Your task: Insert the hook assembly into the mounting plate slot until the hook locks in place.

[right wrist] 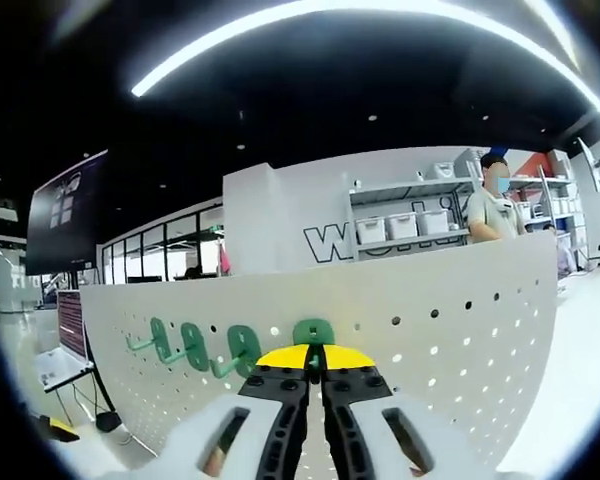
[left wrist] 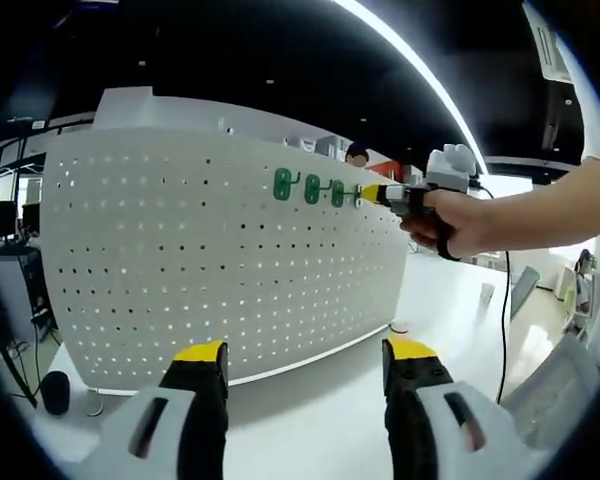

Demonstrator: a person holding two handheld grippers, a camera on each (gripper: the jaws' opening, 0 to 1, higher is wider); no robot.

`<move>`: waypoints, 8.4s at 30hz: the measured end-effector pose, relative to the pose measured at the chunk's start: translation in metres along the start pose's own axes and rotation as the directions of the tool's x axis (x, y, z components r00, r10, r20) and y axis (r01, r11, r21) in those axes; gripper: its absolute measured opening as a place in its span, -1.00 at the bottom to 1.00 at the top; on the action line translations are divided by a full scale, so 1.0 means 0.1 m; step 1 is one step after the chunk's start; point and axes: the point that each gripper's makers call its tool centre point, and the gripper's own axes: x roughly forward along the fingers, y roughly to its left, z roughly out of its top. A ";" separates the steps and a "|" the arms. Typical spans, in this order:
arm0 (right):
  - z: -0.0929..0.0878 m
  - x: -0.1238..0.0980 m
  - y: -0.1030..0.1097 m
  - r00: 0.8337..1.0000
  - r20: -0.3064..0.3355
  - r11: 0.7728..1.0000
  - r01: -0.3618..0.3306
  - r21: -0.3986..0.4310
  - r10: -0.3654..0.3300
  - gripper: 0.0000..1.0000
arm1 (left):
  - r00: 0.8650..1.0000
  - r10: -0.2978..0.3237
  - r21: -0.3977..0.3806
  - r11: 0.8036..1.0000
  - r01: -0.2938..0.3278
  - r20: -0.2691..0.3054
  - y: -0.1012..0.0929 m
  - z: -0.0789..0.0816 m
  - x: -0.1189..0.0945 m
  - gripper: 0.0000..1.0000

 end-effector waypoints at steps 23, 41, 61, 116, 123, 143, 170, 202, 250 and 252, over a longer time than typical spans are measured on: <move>-0.01 0.02 -0.01 0.998 0.036 0.999 0.046 0.006 -0.046 -0.97 | 1.000 0.004 -0.008 1.000 -0.004 -0.005 0.02 -0.04 -0.01 0.25; -0.29 -0.14 0.08 0.994 -0.079 0.997 -0.073 0.036 0.076 -0.22 | 1.000 0.011 -0.006 1.000 -0.011 -0.002 0.03 -0.02 0.00 0.29; -0.32 -0.25 0.30 0.971 -0.094 0.974 -0.225 -0.031 0.221 0.02 | 1.000 0.007 0.010 1.000 -0.007 -0.008 0.02 -0.02 -0.02 0.29; -0.40 -1.14 0.33 0.957 -0.080 0.959 -0.282 -0.028 0.279 0.09 | 0.995 0.021 0.030 0.999 -0.024 0.096 0.04 0.32 -0.14 0.37; -0.42 -1.32 0.31 0.958 -0.084 0.960 -0.278 -0.035 0.275 0.12 | 0.993 0.031 0.025 0.999 -0.034 0.113 0.06 0.37 -0.19 0.39; -0.47 -1.76 0.32 0.960 -0.083 0.962 -0.270 -0.035 0.267 0.17 | 0.989 0.033 0.027 0.999 -0.037 0.145 0.00 0.48 -0.38 0.44; -0.63 -2.28 0.23 0.965 -0.113 0.970 -0.240 -0.037 0.235 0.21 | 0.988 0.056 0.027 0.998 -0.060 0.141 0.08 0.37 -0.72 0.50; -0.81 -2.52 0.14 0.968 -0.135 0.977 -0.214 -0.012 0.211 0.22 | 0.987 0.056 -0.020 0.998 -0.053 0.152 0.10 0.16 -0.89 0.63; -0.86 -2.53 0.15 0.966 -0.142 0.976 -0.216 0.010 0.215 0.24 | 0.983 0.068 -0.048 0.997 -0.060 0.173 0.10 0.12 -0.88 0.69; -0.86 -2.53 0.14 0.966 -0.143 0.977 -0.215 0.009 0.214 0.24 | 0.982 0.069 -0.050 0.997 -0.061 0.173 0.10 0.11 -0.88 0.69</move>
